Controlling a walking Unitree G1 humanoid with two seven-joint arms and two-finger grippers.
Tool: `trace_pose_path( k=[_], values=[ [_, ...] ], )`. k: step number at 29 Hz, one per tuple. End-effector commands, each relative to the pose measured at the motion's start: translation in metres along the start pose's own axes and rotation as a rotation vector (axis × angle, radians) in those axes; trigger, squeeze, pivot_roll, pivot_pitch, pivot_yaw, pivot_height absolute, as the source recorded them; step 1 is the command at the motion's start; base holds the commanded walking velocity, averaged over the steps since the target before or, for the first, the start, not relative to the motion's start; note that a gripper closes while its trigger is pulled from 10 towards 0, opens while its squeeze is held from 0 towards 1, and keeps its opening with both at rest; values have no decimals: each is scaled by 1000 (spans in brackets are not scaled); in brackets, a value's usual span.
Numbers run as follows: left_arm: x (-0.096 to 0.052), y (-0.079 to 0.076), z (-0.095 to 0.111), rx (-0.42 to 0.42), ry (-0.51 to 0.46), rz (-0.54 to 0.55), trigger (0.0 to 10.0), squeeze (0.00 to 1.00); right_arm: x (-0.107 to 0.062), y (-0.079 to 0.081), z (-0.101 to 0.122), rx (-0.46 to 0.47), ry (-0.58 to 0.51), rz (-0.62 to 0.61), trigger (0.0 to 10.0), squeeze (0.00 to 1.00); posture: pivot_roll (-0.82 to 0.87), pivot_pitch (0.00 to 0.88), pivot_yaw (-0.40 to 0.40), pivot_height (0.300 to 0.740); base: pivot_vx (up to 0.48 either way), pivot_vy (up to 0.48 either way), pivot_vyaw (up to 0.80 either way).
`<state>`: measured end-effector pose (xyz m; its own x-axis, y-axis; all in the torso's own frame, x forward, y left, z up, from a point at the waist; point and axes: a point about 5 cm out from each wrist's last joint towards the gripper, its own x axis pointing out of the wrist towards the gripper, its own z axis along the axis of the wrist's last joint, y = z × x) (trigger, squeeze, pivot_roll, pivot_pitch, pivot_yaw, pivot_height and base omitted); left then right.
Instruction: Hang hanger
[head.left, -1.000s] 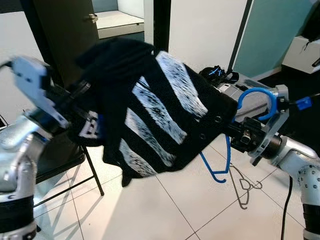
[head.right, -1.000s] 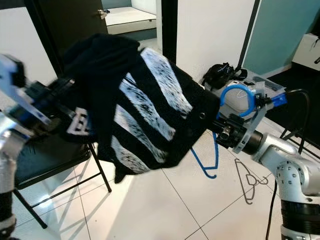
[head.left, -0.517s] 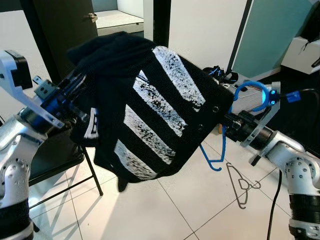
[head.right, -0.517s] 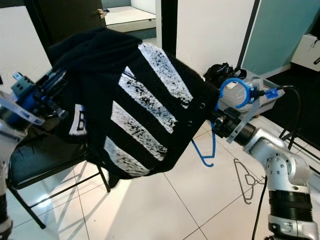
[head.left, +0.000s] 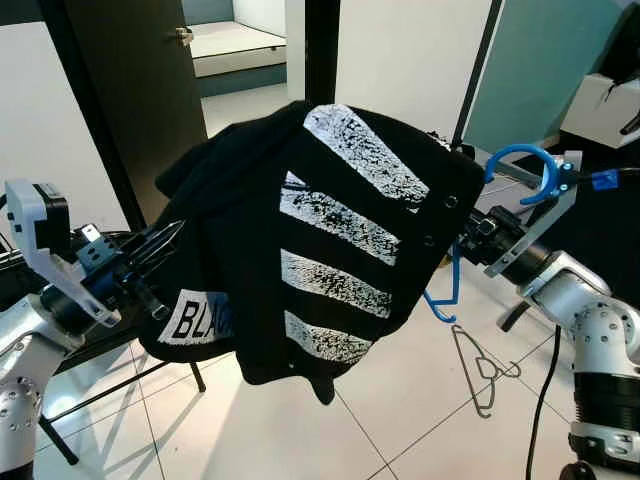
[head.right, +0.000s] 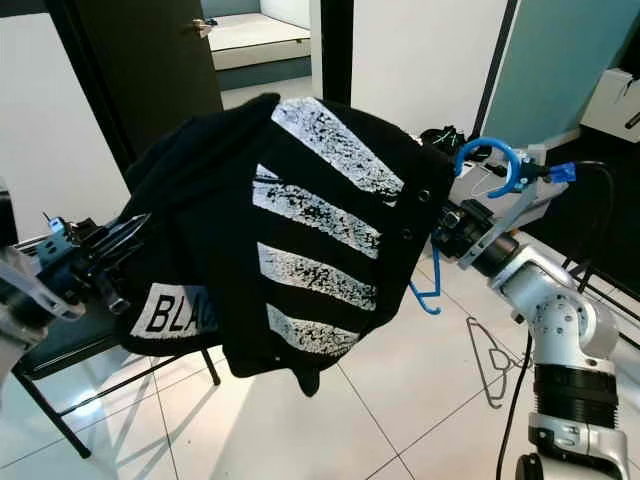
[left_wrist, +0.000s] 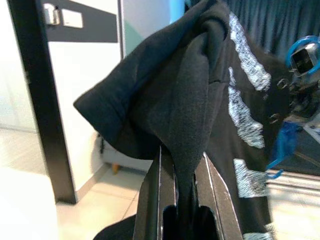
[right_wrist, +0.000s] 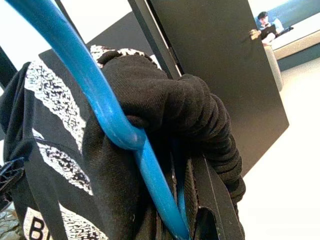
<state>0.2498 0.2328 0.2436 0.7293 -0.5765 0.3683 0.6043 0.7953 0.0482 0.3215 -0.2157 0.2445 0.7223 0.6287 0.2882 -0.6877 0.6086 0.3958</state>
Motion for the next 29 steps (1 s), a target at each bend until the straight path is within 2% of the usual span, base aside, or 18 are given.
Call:
trace_pose_path(
  k=[1,3,4,5,6,7,8,9,11,12,13,15,17,20,25,27,28,29],
  values=[
    [-20,17,-9,17,78,117,0,0,-16,-12,34,-21,-209,-110,10000,0,16,0,-9,740,0,0,0],
    [-20,18,-11,27,88,124,0,0,-15,-11,31,-22,-192,-99,10000,0,15,0,-9,740,0,0,0],
    [-12,18,-9,48,75,129,3608,0,-11,-7,20,-63,-106,-78,10000,0,12,0,-8,740,0,0,0],
    [-12,18,-9,48,75,129,3608,0,-11,-7,20,-63,-106,-78,10000,0,12,0,-8,740,0,0,0],
    [-2,19,-3,70,38,142,3529,0,-9,1,3,-101,18,-25,10000,0,11,0,-8,740,0,0,0],
    [-2,19,-3,70,38,142,3529,0,-9,1,3,-101,18,-25,10000,0,11,0,-8,740,0,0,0],
    [8,22,5,100,-6,170,4392,0,-11,8,-14,-123,145,38,10000,0,7,0,-6,740,0,0,0],
    [8,22,5,100,-6,170,4392,0,-11,8,-14,-123,145,38,10000,0,7,0,-6,740,0,0,0],
    [23,35,30,151,-116,248,4392,0,-22,25,-42,-138,356,167,10000,0,-1,0,1,740,0,0,0],
    [23,35,30,151,-116,248,4392,0,-22,25,-42,-138,356,167,10000,0,-1,0,1,740,0,0,0],
    [27,40,44,168,-171,276,4392,0,-29,26,-50,-148,431,185,10000,0,-2,0,2,740,0,0,0],
    [27,40,44,168,-171,276,4392,0,-29,26,-50,-148,431,185,10000,0,-2,0,2,740,0,0,0],
    [30,43,57,177,-219,289,4157,0,-34,24,-55,-158,482,171,10000,0,-3,0,3,740,0,0,0],
    [39,39,91,202,-340,236,3725,0,-43,7,-62,-173,572,51,10000,0,-3,0,5,740,0,0,0],
    [45,30,102,198,-389,175,3725,0,-42,5,-65,-192,570,42,10000,0,-3,0,5,740,0,0,0],
    [44,30,100,194,-386,185,3451,0,-38,3,-58,-198,511,11,10000,0,7,0,6,740,0,0,0],
    [41,34,97,186,-382,216,3373,0,-33,-2,-47,-192,420,-44,10000,0,8,0,6,740,0,0,0],
    [41,34,97,186,-382,216,3373,0,-33,-2,-47,-192,420,-44,10000,0,8,0,6,740,0,0,0]
  ],
)
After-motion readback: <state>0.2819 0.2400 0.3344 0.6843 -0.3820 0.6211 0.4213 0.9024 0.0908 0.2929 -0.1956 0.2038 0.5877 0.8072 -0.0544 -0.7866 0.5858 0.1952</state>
